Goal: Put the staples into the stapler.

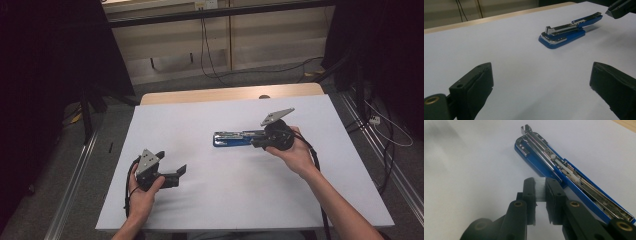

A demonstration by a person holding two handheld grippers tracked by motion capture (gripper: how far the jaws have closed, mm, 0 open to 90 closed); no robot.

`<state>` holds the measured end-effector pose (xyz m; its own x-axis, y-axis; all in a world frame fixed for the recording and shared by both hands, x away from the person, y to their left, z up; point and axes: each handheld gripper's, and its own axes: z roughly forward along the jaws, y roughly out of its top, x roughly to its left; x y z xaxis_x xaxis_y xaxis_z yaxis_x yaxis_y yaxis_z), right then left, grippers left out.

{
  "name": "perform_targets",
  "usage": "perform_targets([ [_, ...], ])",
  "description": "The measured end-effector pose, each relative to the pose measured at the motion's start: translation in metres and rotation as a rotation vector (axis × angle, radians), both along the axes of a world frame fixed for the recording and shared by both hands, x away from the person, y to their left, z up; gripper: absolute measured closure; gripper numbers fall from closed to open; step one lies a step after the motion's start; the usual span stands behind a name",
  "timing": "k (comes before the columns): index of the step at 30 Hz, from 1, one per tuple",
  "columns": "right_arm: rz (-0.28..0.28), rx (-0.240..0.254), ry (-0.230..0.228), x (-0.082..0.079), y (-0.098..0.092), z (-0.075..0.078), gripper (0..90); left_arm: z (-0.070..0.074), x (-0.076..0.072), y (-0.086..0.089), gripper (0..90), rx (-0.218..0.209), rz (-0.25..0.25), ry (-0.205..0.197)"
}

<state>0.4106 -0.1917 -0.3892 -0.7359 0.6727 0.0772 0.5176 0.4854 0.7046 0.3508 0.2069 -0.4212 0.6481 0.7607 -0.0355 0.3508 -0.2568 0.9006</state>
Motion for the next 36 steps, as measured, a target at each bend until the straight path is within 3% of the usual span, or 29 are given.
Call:
perform_targets([
  [21, 0.008, 0.019, -0.04, 0.02, 0.02, 0.002, 79.5, 0.0, 0.0, 0.001, 5.2, 0.004, 0.0, -0.001],
  [30, 0.003, 0.003, -0.066, 0.03, 0.027, 0.01, 79.5, 0.0, 0.0, 0.001, 5.2, 0.004, 0.0, 0.0],
  [36, 0.005, 0.001, -0.069, 0.035, 0.032, 0.007, 79.5, 0.0, 0.0, 0.001, 5.2, 0.004, 0.0, 0.0],
])
